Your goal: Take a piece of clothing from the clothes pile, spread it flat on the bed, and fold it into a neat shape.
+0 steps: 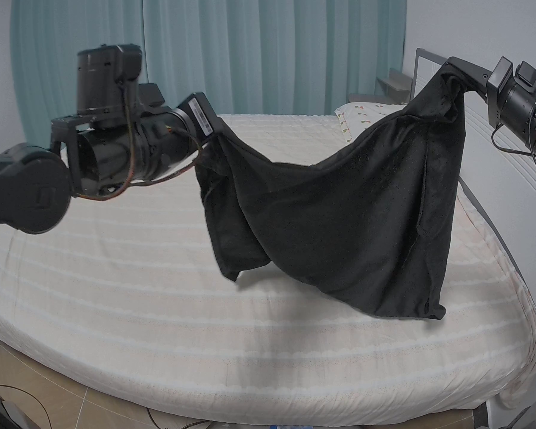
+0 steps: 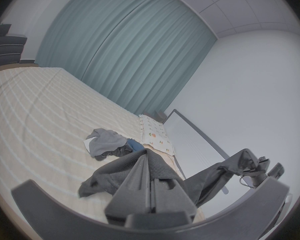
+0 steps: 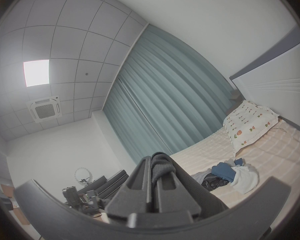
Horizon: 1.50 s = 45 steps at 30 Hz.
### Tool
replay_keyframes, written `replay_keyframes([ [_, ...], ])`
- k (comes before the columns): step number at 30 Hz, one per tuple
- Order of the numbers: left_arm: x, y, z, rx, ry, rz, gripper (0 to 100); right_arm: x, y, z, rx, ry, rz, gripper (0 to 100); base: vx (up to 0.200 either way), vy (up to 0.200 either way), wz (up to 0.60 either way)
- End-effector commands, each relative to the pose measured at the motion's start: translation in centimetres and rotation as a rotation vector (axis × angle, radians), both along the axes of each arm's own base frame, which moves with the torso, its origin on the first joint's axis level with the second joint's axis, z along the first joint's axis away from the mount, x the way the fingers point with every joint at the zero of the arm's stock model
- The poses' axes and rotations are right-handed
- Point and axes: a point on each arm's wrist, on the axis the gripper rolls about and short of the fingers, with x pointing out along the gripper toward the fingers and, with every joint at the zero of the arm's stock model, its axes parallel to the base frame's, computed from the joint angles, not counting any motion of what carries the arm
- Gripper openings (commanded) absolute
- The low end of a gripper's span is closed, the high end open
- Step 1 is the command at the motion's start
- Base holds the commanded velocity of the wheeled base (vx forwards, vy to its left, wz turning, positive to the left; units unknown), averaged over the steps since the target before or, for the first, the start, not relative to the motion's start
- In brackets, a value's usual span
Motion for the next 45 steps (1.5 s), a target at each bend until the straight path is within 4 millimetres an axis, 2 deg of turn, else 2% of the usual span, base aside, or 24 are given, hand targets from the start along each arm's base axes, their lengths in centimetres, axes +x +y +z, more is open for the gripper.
replay_keyframes([
  [1, -2.3, 1.9, -1.8, 0.039, 0.082, 0.007, 0, 2.0, 0.7, -5.5, -0.025, 0.186, -0.043, 0, 0.0, 0.0, 0.0],
  [2, -2.7, 2.1, -2.9, 0.061, 0.118, -0.004, 0, 2.1, 0.8, -6.5, -0.031, 0.222, -0.049, 0, 0.0, 0.0, 0.0],
  [4, -2.8, 2.1, -3.3, 0.069, 0.13, -0.009, 0, 2.2, 0.8, -6.8, -0.033, 0.232, -0.052, 0, 0.0, 0.0, 0.0],
  [5, -3.8, 2.6, -5.3, 0.096, 0.192, -0.067, 0, 2.3, 0.8, -9.6, -0.055, 0.326, -0.067, 0, 0.0, 0.0, 0.0],
  [6, -4.2, 2.7, -5.7, 0.095, 0.208, -0.09, 0, 2.4, 0.8, -10.5, -0.06, 0.355, -0.073, 0, 0.0, 0.0, 0.0],
  [9, -4.6, 2.8, -6.8, 0.1, 0.249, -0.123, 0, 2.7, 0.8, -11.7, -0.066, 0.398, -0.09, 0, 0.0, 0.0, 0.0],
  [10, -4.8, 2.9, -8.0, 0.116, 0.282, -0.129, 0, 3.0, 0.9, -12.5, -0.063, 0.427, -0.105, 0, 0.0, 0.0, 0.0],
  [14, -4.7, 2.9, -9.0, 0.098, 0.277, -0.127, 0, 2.8, 1.5, -13.5, -0.031, 0.483, -0.098, 0, 0.0, 0.0, 0.0],
  [17, -4.4, 2.6, -11.0, 0.071, 0.3, -0.148, 0, 2.0, 2.9, -16.3, -0.018, 0.606, -0.033, 0, 0.0, 0.0, 0.0],
  [18, -4.4, 2.6, -11.0, 0.071, 0.3, -0.148, 0, 2.0, 2.9, -16.3, -0.018, 0.606, -0.033, 0, 0.0, 0.0, 0.0],
  [19, -4.4, 2.4, -11.8, 0.072, 0.309, -0.151, 0, 2.6, 3.4, -17.8, -0.017, 0.648, -0.028, 0, 0.0, 0.0, 0.0],
  [23, -4.2, 1.7, -13.3, 0.058, 0.369, -0.15, 0, 3.6, 3.7, -19.7, -0.003, 0.642, -0.04, 0, 0.0, 0.0, 0.0],
  [27, -4.1, 1.4, -13.7, -0.053, 0.447, -0.127, 0, 2.6, 4.1, -20.6, -0.014, 0.638, -0.019, 0, 0.0, 0.0, 0.0],
  [30, -4.5, 1.5, -14.0, -0.065, 0.477, -0.154, 0, 2.2, 4.4, -20.5, -0.02, 0.639, -0.017, 0, 0.0, 0.0, 0.0],
  [36, -4.8, 1.6, -15.0, -0.061, 0.526, -0.184, 0, 2.5, 4.5, -21.3, -0.028, 0.662, -0.035, 0, -0.067, 0.0, 0.0],
  [45, -5.0, 1.6, -14.8, -0.114, 0.549, -0.17, 0, 2.5, 4.9, -22.2, -0.04, 0.683, -0.027, 0, -0.156, 0.0, 0.0],
])
